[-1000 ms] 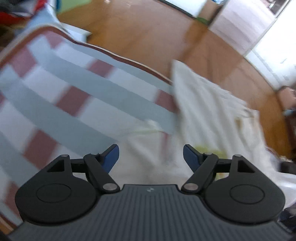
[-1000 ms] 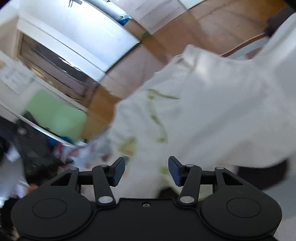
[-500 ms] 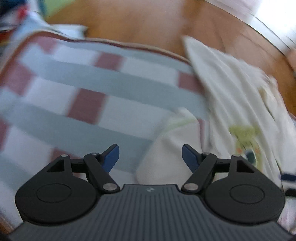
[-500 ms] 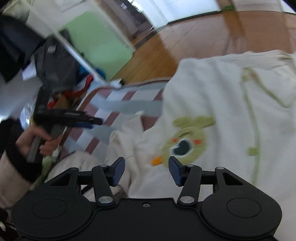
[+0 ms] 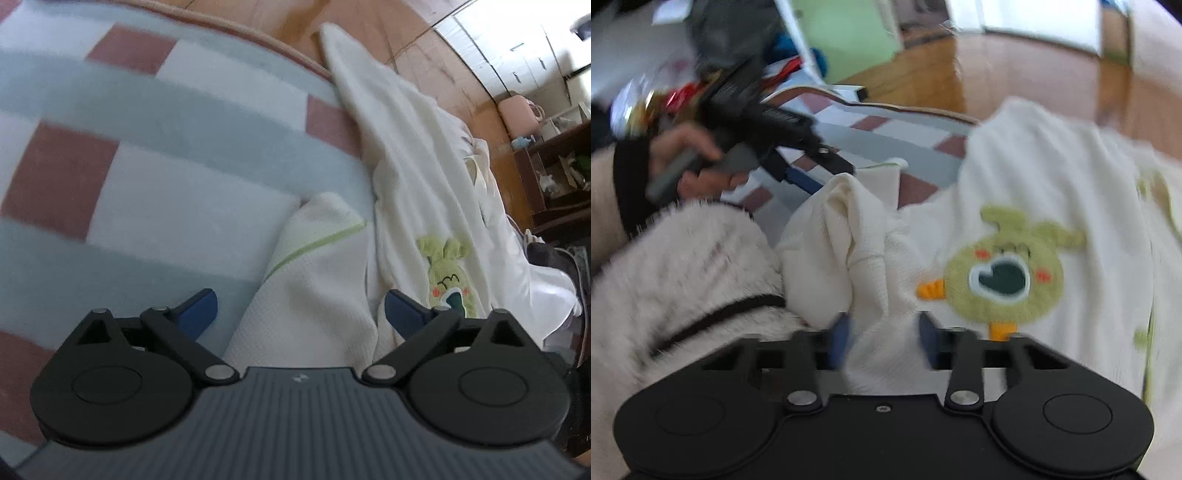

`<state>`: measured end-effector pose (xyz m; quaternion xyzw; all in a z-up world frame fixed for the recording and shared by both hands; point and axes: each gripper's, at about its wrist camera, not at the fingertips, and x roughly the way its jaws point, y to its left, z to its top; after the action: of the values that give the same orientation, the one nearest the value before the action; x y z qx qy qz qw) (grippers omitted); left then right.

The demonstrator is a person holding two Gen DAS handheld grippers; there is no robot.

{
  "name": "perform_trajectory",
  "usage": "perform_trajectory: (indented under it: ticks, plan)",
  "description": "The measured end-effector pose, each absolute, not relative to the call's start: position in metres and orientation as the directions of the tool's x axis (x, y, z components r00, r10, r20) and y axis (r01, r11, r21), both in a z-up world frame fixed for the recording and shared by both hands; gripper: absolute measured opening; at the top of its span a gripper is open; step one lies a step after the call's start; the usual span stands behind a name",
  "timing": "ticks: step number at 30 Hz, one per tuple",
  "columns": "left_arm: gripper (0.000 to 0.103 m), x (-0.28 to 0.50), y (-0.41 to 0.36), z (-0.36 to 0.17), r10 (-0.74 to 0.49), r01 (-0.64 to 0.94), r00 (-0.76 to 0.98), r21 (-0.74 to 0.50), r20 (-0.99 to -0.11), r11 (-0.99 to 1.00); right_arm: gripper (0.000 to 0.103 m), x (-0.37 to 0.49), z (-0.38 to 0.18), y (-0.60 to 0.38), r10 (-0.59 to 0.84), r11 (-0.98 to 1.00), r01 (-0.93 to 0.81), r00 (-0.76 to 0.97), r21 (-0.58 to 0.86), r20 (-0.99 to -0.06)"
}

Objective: Fold clothes

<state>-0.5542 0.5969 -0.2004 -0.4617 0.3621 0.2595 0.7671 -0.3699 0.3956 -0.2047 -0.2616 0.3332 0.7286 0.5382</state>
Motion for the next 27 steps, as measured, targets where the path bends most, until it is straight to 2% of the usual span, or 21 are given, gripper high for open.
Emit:
perform_trajectory:
  ticks: [1, 2, 4, 6, 8, 11, 13, 17, 20, 23, 24, 25, 26, 27]
  plan:
    - [0.006, -0.552, 0.595, -0.198, 0.075, -0.737, 0.598, -0.511, -0.798, 0.442, 0.001, -0.369, -0.203, 0.397, 0.631, -0.187, -0.968, -0.248, 0.166, -0.735]
    - [0.005, -0.550, 0.593, -0.196, 0.087, -0.750, 0.589, -0.503, -0.803, 0.431, 0.001, -0.364, -0.201, 0.398, 0.659, -0.145, -0.980, -0.198, 0.136, -0.725]
    - [0.005, -0.557, 0.586, -0.180, 0.166, -0.739, 0.641, -0.544, -0.750, 0.398, 0.001, -0.346, -0.194, 0.396, 0.717, -0.035, -0.995, -0.092, 0.095, -0.691]
    - [0.005, -0.573, 0.577, -0.153, 0.299, -0.734, 0.676, -0.574, -0.674, 0.363, 0.001, -0.322, -0.187, 0.388, 0.751, 0.096, -0.993, 0.031, 0.063, -0.660]
    - [0.005, -0.588, 0.566, -0.124, 0.447, -0.758, 0.652, -0.543, -0.612, 0.361, 0.001, -0.298, -0.183, 0.378, 0.746, 0.198, -0.978, 0.109, 0.063, -0.657]
    - [0.005, -0.595, 0.552, -0.092, 0.606, -0.835, 0.550, -0.392, -0.575, 0.386, 0.001, -0.278, -0.183, 0.364, 0.742, 0.243, -0.962, 0.104, 0.121, -0.662]
    - [0.005, -0.597, 0.545, -0.080, 0.659, -0.866, 0.499, -0.302, -0.563, 0.398, 0.001, -0.269, -0.183, 0.355, 0.743, 0.254, -0.954, 0.088, 0.157, -0.664]
    - [0.005, -0.616, 0.543, -0.053, 0.746, -0.907, 0.421, -0.223, -0.516, 0.357, 0.001, -0.275, -0.183, 0.351, 0.757, 0.231, -0.959, 0.071, 0.164, -0.650]
    - [0.005, -0.650, 0.555, -0.036, 0.736, -0.924, 0.361, -0.326, -0.573, 0.200, 0.001, -0.280, -0.181, 0.351, 0.769, 0.235, -0.958, 0.078, 0.167, -0.634]
    - [0.007, -0.701, 0.577, -0.059, 0.605, -0.780, 0.468, -0.623, -0.644, -0.059, 0.001, -0.283, -0.183, 0.364, 0.757, 0.251, -0.961, 0.121, 0.115, -0.643]
    - [0.009, -0.712, 0.584, -0.070, 0.569, -0.714, 0.516, -0.689, -0.640, -0.128, 0.001, -0.282, -0.188, 0.372, 0.726, 0.271, -0.960, 0.153, 0.073, -0.671]
    - [0.012, -0.714, 0.589, -0.078, 0.559, -0.695, 0.530, -0.704, -0.638, -0.144, 0.001, -0.281, -0.193, 0.381, 0.693, 0.289, -0.957, 0.186, 0.031, -0.696]
    - [0.025, -0.712, 0.591, -0.084, 0.561, -0.703, 0.524, -0.697, -0.641, -0.140, 0.001, -0.280, -0.198, 0.390, 0.659, 0.305, -0.952, 0.220, -0.012, -0.720]
    - [0.043, -0.711, 0.594, -0.089, 0.562, -0.711, 0.518, -0.690, -0.644, -0.136, 0.001, -0.280, -0.203, 0.399, 0.623, 0.319, -0.946, 0.253, -0.055, -0.740]
